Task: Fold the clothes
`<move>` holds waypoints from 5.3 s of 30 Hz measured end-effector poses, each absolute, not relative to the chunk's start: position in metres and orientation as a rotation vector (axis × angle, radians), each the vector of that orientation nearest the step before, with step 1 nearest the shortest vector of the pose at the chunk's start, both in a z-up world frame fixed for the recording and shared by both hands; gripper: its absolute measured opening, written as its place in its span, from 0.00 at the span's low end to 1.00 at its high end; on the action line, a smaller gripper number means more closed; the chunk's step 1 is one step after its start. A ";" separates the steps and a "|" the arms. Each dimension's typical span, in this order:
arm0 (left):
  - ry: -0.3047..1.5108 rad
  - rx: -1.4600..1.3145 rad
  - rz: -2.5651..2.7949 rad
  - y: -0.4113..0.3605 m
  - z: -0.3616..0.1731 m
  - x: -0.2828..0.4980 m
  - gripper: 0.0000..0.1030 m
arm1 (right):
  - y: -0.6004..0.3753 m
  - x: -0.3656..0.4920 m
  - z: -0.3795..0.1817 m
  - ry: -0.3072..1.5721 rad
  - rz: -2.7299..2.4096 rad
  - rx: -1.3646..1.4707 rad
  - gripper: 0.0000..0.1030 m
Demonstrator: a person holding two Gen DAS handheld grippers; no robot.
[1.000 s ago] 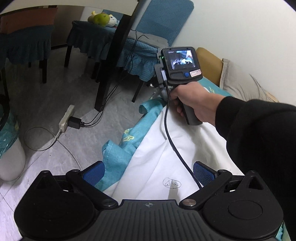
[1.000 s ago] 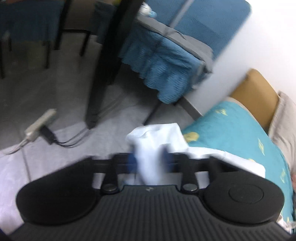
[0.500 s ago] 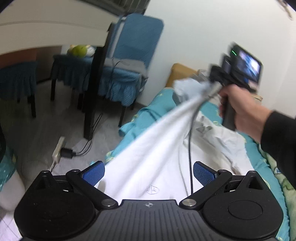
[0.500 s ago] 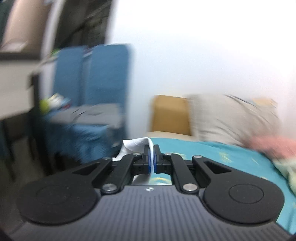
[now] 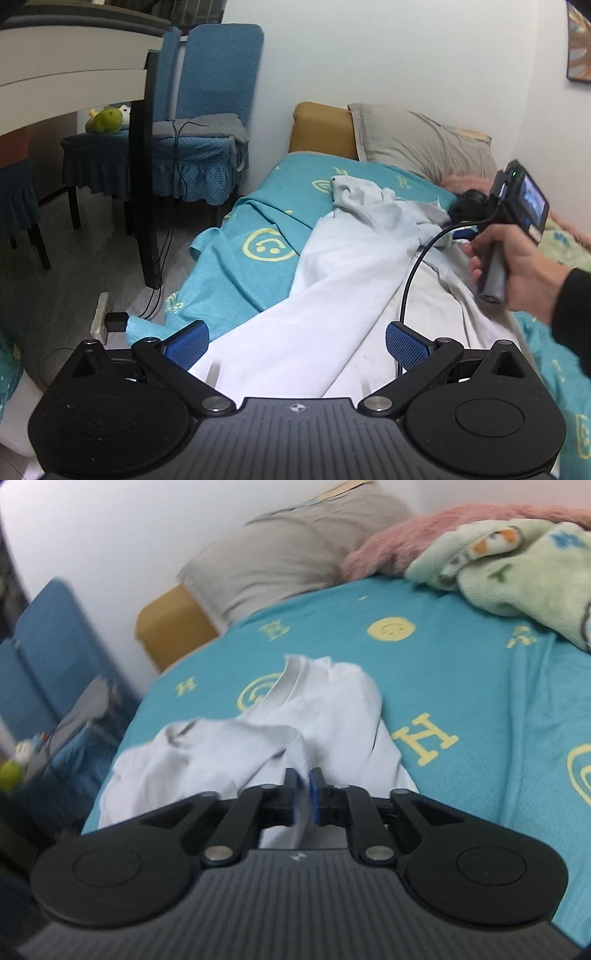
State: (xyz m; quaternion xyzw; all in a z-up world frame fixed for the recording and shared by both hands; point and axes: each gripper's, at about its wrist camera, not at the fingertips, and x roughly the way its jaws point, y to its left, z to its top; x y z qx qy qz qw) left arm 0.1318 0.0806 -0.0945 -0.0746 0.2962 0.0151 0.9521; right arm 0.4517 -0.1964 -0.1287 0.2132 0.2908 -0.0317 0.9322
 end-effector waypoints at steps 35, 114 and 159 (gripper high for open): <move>0.634 -0.072 -0.115 0.084 -0.024 0.083 1.00 | -0.221 0.040 -0.010 0.471 0.076 0.391 0.84; 1.092 -0.098 -0.447 0.048 -0.082 0.095 0.74 | -0.268 0.072 -0.080 0.760 0.113 0.758 0.84; 1.332 -0.540 -0.215 0.077 -0.131 0.095 0.43 | -0.251 0.065 -0.147 1.150 0.089 0.758 0.41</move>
